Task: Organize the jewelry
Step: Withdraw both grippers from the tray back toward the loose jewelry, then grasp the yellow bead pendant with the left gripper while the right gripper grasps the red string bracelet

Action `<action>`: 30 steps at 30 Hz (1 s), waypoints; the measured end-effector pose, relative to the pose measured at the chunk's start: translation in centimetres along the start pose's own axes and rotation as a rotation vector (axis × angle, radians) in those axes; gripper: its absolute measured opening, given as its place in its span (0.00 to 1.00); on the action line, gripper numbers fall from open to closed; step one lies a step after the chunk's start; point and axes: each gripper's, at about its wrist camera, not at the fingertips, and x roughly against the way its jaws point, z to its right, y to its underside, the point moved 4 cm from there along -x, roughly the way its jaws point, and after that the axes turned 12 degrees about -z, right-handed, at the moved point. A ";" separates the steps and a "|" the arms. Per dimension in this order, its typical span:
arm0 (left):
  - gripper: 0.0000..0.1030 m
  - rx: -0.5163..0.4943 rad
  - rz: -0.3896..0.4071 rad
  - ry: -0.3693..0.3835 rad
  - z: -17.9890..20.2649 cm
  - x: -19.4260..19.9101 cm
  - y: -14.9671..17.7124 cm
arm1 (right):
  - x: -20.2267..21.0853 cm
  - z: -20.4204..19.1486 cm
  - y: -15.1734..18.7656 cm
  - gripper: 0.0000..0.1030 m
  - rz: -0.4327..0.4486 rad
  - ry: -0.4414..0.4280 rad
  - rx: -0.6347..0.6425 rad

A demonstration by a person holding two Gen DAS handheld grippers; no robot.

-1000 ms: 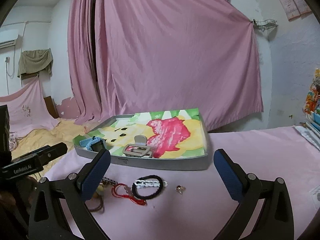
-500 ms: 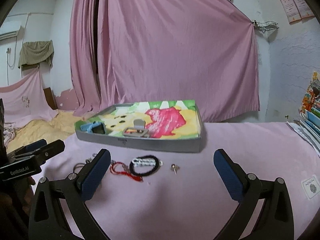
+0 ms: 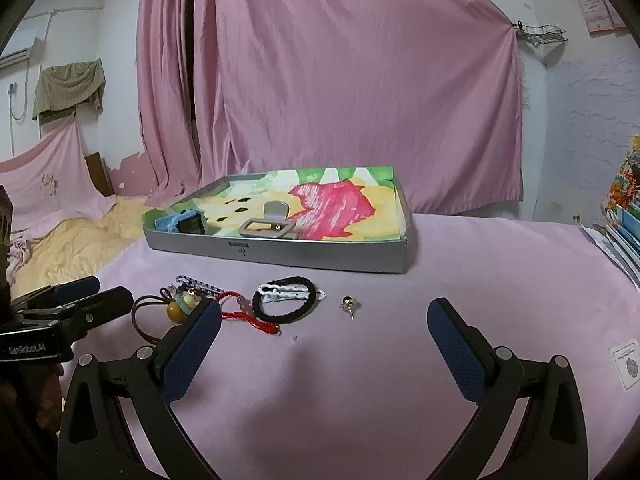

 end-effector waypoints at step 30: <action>0.04 0.018 -0.175 0.112 -0.2 -3.2 0.1 | -7.1 -4.4 -0.7 0.39 -0.364 -0.161 0.099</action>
